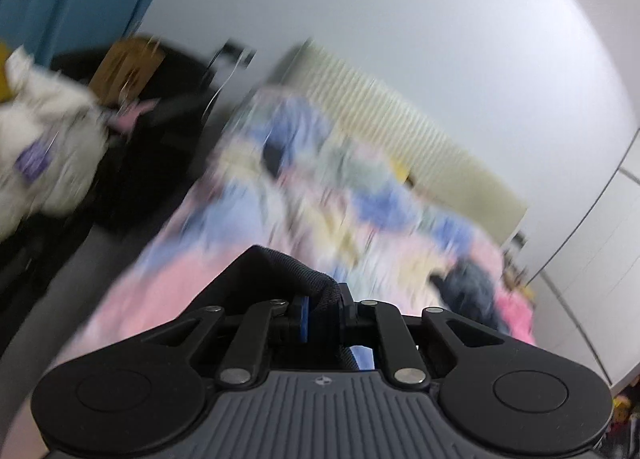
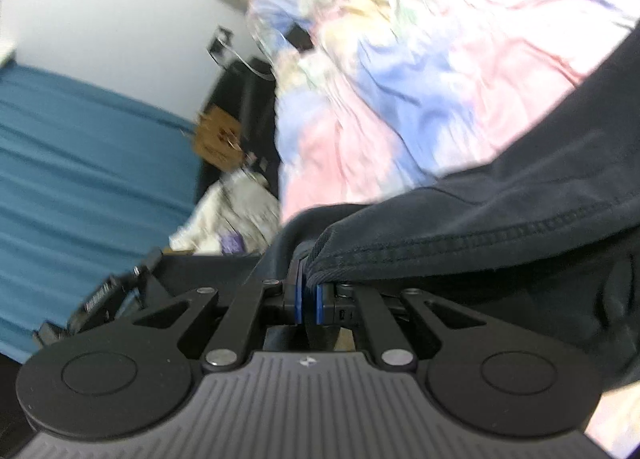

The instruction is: Fold clothes

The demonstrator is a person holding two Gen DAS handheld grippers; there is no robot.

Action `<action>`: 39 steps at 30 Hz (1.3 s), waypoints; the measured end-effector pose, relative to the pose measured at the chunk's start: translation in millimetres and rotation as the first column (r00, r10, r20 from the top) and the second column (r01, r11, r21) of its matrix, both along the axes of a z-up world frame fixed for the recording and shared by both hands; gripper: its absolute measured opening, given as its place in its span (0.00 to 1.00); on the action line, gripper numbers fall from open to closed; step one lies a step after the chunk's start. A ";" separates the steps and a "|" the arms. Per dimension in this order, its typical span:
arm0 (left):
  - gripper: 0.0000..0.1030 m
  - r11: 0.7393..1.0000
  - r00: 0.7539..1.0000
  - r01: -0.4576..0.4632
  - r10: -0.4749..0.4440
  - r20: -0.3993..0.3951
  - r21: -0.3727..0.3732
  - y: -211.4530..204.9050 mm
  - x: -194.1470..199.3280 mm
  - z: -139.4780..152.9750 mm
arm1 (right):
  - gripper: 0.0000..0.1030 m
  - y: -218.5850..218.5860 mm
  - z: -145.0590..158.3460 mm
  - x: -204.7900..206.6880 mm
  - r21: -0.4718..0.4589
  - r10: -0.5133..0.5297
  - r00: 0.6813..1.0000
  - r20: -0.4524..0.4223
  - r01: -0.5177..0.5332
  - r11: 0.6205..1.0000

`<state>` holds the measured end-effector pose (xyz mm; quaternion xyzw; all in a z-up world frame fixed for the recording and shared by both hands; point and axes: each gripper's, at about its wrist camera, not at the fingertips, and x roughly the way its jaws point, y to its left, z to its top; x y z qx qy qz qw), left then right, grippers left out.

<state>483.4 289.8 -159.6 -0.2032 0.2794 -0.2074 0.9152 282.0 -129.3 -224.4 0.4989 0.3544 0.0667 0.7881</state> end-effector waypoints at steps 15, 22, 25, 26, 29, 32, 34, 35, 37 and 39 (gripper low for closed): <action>0.13 0.991 0.998 0.058 -0.053 -0.043 0.120 -81.5 188.0 -52.3 | 0.07 -28.2 -2.2 59.4 -0.047 0.014 0.994 0.107 -0.009 0.999; 0.22 0.986 0.962 0.039 0.007 -0.272 0.164 -85.6 201.7 -156.1 | 0.12 -40.4 -58.8 92.9 -0.042 0.035 0.997 -0.064 -0.037 0.998; 0.41 0.989 0.961 0.020 0.021 -0.274 0.147 -79.8 195.3 -169.0 | 0.24 -46.3 -62.3 95.0 -0.046 0.061 0.995 -0.079 -0.065 0.997; 0.45 0.990 0.960 0.016 0.025 -0.280 0.143 -77.8 194.3 -171.1 | 0.30 -48.9 -61.9 93.7 -0.044 0.071 0.994 -0.079 -0.075 0.996; 0.60 0.990 0.949 0.003 0.041 -0.312 0.138 -70.4 189.8 -173.0 | 0.34 -57.0 -60.5 89.2 -0.041 0.103 0.991 -0.082 -0.106 0.993; 0.67 0.993 0.945 -0.051 0.081 -0.318 0.103 -51.0 166.1 -169.5 | 0.34 -63.6 -58.5 76.9 -0.058 0.143 0.984 -0.105 -0.150 0.987; 0.70 0.993 0.936 -0.103 0.117 -0.332 0.060 -31.6 142.5 -167.4 | 0.35 -65.9 -58.6 61.8 -0.082 0.170 0.977 -0.129 -0.181 0.980; 0.70 0.991 0.929 -0.130 0.135 -0.344 0.039 -22.3 131.6 -169.2 | 0.40 -65.7 -59.2 53.7 -0.101 0.185 0.972 -0.145 -0.201 0.975; 0.70 0.982 0.913 -0.188 0.175 -0.369 0.001 -3.9 108.9 -173.2 | 0.45 -61.4 -66.0 41.2 -0.148 0.219 0.956 -0.193 -0.250 0.957; 0.70 0.968 0.893 -0.249 0.213 -0.396 -0.041 13.4 82.6 -177.9 | 0.45 -51.6 -81.7 34.5 -0.183 0.246 0.934 -0.258 -0.297 0.937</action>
